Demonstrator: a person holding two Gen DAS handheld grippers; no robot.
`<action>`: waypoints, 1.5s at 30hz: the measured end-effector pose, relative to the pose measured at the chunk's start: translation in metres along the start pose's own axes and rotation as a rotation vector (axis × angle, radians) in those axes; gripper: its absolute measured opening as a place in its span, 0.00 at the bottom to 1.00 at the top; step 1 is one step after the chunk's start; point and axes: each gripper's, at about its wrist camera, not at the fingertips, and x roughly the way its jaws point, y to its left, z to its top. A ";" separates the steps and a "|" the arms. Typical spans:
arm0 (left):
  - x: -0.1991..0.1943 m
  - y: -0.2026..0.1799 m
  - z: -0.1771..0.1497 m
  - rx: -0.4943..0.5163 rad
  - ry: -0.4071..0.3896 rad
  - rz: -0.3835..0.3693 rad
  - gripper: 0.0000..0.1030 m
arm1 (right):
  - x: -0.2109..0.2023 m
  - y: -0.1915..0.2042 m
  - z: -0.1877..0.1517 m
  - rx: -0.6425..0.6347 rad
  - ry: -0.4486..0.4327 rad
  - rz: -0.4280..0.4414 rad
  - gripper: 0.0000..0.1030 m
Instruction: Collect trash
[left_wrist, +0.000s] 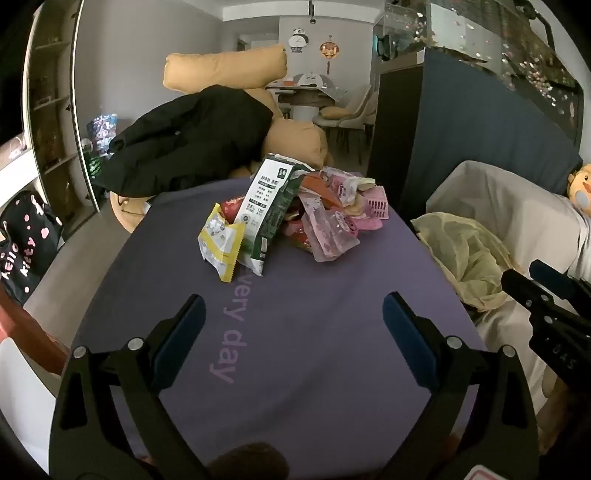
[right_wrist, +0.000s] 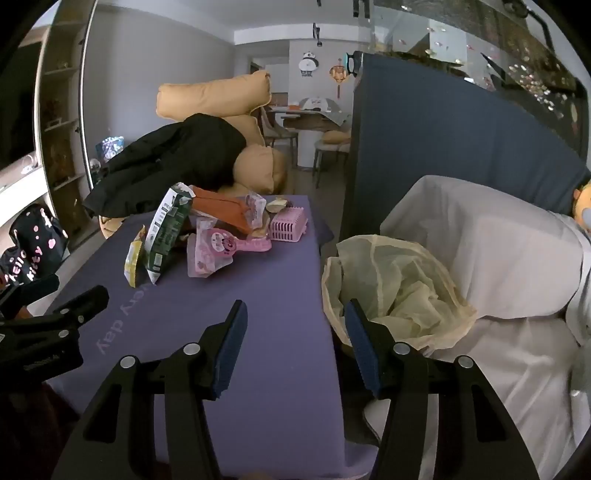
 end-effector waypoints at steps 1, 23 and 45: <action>0.000 0.000 0.000 0.001 0.000 0.001 0.89 | 0.000 0.000 0.000 0.003 0.003 0.004 0.51; -0.007 -0.017 -0.001 0.052 -0.024 -0.034 0.89 | -0.012 -0.008 -0.005 0.018 -0.003 -0.036 0.51; -0.009 -0.040 -0.001 0.099 -0.023 -0.031 0.89 | -0.014 -0.039 -0.013 0.082 -0.025 -0.039 0.51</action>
